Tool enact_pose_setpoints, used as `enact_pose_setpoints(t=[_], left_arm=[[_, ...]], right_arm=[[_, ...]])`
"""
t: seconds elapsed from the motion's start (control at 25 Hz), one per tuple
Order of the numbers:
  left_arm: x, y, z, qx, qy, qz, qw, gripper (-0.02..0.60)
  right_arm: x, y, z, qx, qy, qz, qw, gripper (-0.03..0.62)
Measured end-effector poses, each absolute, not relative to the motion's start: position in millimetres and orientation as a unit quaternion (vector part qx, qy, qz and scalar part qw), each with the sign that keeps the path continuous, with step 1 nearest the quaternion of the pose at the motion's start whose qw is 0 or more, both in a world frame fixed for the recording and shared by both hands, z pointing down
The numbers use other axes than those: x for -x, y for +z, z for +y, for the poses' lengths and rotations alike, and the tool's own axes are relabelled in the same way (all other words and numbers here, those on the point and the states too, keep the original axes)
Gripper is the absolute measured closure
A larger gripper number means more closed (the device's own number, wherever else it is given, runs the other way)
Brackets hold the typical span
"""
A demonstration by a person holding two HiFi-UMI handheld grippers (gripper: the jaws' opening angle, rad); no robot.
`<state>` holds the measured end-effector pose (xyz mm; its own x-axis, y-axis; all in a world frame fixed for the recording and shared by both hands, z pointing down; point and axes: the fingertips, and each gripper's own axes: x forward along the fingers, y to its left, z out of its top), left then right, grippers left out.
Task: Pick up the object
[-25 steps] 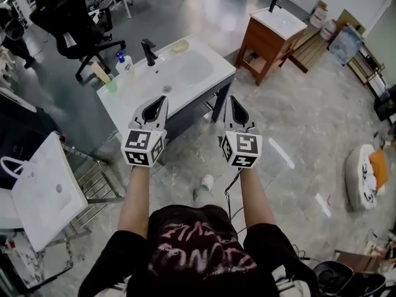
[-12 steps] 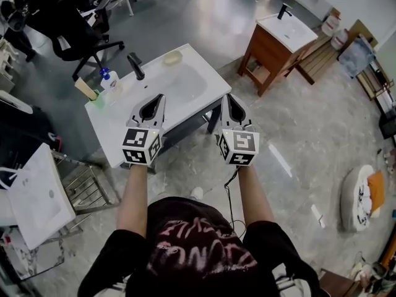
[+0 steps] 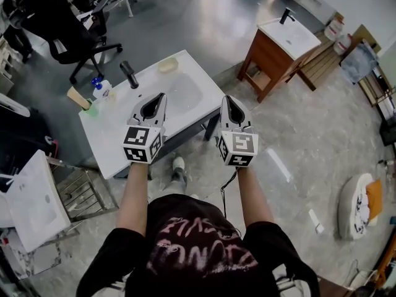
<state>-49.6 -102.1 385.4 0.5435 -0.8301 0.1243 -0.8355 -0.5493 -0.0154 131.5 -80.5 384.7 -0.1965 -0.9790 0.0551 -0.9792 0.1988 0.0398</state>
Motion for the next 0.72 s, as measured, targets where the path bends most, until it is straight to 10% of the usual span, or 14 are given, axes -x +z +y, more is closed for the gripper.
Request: enact_pose_setpoints(t=[0.72], left_arm=[[33,420,-285,-0.880,0.075,-0.466,0.052,0.566]], right_arm=[[-139,408,-263,-0.636,0.018,-0.770,0.048,0.580]])
